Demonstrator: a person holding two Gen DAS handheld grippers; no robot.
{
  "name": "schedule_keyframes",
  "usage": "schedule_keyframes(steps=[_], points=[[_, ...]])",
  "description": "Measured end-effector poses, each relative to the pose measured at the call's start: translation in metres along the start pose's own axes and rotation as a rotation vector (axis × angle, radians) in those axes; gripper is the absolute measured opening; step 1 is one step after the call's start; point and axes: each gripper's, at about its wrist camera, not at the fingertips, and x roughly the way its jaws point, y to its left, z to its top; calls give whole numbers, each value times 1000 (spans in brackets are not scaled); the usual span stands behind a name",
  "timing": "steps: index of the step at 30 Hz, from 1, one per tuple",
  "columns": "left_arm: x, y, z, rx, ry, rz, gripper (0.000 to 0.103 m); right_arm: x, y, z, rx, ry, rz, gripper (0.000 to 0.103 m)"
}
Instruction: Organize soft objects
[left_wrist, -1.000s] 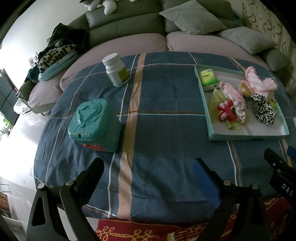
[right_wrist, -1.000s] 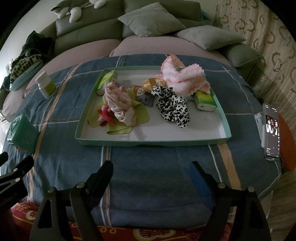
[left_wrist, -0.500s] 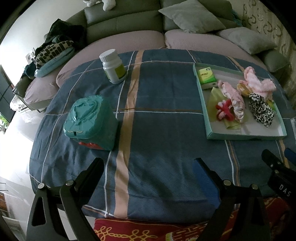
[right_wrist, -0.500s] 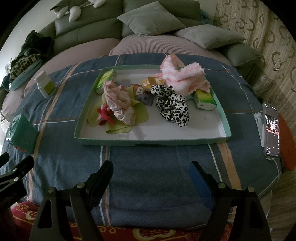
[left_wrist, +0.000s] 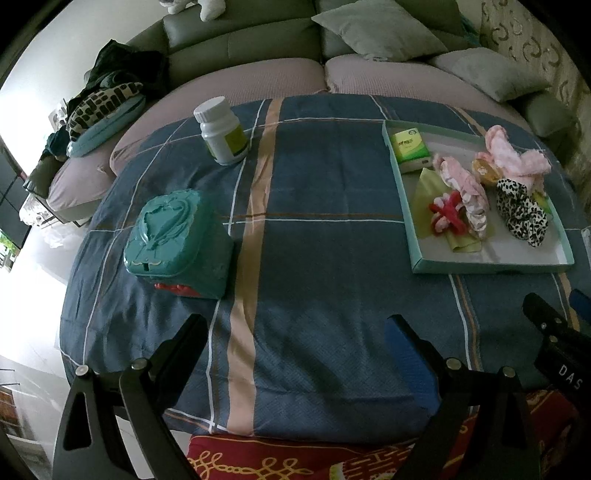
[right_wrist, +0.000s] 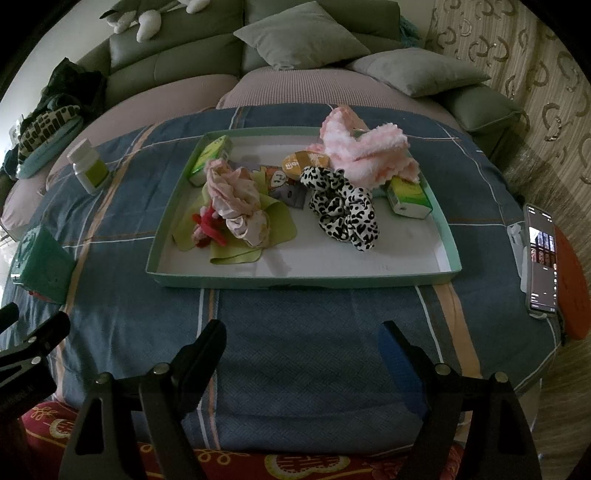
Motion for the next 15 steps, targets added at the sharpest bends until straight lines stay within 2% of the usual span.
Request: schedule_keyframes(steps=[15], points=[[2,0,1,-5,6,11,96,0,0,0,0,1,0,86]])
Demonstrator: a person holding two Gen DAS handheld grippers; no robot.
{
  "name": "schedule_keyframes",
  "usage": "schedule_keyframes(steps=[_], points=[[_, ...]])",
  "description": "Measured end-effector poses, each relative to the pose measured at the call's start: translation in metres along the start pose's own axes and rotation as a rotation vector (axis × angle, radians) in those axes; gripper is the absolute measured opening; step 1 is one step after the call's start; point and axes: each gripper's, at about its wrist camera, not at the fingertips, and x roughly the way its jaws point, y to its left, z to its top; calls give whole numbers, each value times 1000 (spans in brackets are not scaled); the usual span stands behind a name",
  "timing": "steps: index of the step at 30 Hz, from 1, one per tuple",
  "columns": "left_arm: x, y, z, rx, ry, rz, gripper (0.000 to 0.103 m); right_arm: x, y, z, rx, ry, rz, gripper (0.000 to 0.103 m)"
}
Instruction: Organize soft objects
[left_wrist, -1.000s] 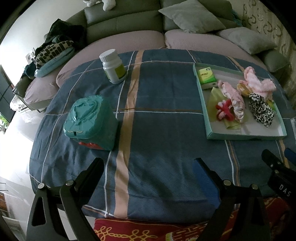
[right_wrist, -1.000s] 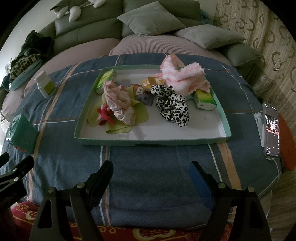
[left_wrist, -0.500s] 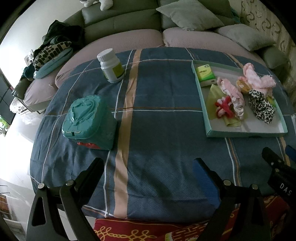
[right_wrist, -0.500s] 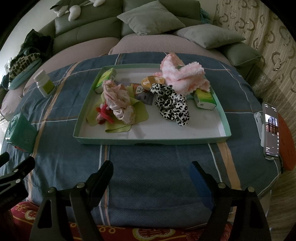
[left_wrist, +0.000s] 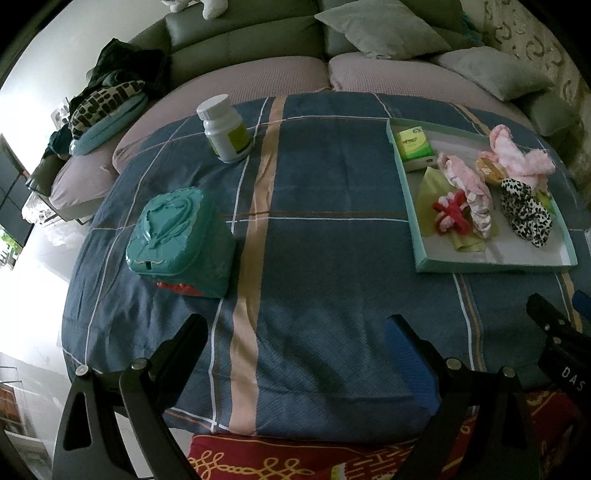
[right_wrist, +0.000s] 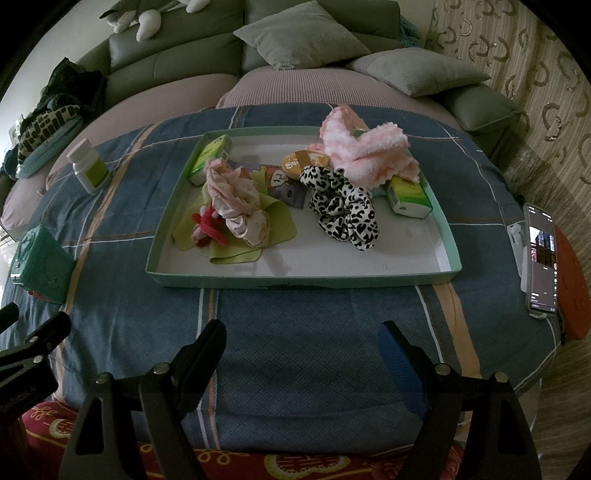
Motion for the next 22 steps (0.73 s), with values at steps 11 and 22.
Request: schedule_keyframes(steps=[11,22], points=[[-1,1,0,-6,-4,9,96,0,0,0,0,1,0,86],[-2,3,0,-17,-15,18,96,0,0,1,0,2,0,86]])
